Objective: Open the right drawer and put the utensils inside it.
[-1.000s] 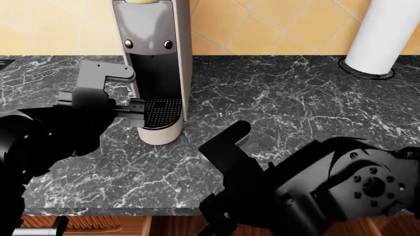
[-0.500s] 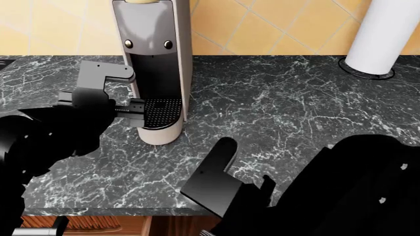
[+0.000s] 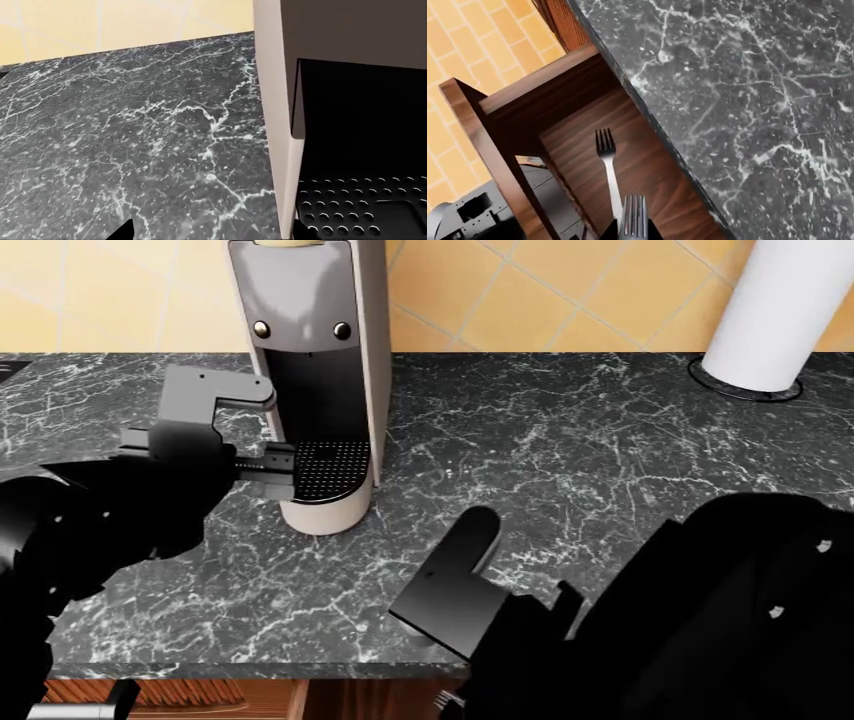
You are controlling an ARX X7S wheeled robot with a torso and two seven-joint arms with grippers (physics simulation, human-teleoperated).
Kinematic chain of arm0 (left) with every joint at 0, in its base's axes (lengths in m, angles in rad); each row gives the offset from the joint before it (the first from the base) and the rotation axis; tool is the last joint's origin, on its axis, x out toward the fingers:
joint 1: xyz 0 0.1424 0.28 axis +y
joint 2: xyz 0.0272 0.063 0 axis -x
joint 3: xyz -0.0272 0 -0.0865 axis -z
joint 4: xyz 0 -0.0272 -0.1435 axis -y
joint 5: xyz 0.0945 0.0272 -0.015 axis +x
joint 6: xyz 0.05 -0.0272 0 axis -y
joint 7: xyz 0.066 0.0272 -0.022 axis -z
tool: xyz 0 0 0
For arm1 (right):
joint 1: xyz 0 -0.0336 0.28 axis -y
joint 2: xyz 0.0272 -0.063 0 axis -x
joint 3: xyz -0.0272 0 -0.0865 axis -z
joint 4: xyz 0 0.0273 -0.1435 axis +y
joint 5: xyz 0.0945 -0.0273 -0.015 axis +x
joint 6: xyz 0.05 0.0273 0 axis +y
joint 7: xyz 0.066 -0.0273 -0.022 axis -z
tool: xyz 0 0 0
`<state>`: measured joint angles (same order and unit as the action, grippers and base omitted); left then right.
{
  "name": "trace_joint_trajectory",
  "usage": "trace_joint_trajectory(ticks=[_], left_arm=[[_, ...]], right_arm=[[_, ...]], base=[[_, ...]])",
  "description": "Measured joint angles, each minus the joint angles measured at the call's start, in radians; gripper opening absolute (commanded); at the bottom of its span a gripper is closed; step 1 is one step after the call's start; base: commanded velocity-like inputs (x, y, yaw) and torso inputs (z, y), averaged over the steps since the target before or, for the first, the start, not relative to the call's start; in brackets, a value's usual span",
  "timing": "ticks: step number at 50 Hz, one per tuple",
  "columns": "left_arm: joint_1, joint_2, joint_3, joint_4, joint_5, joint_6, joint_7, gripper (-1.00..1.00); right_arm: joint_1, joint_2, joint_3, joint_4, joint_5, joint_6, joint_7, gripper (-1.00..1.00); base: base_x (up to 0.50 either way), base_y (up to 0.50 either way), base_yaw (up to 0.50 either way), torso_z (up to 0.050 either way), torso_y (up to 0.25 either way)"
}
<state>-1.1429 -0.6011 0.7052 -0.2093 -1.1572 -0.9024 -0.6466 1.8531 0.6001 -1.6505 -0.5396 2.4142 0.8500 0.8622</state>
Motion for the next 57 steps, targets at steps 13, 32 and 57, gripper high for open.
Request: trace_joint_trajectory(ticks=[13,32,57], left_arm=[[0.003,0.0,0.0,0.0,-0.001,0.002,0.001,1.0],[0.002,0.0,0.002,-0.002,-0.001,0.003,0.003,1.0],[0.0,-0.002,0.0,0.005,-0.007,-0.001,0.0,1.0]], right_arm=[[-0.01,0.004,-0.005,0.035,-0.039,0.018,-0.015,-1.0],[-0.017,0.01,0.019,0.041,-0.085,0.01,-0.029,1.0],[0.05,0.059,0.067,0.008,-0.044,-0.017,0.012,1.0]], base=[[0.0,0.0,0.0,0.0,0.0],[0.0,0.0,0.0,0.0,0.0],[0.0,0.0,0.0,0.0,0.0]])
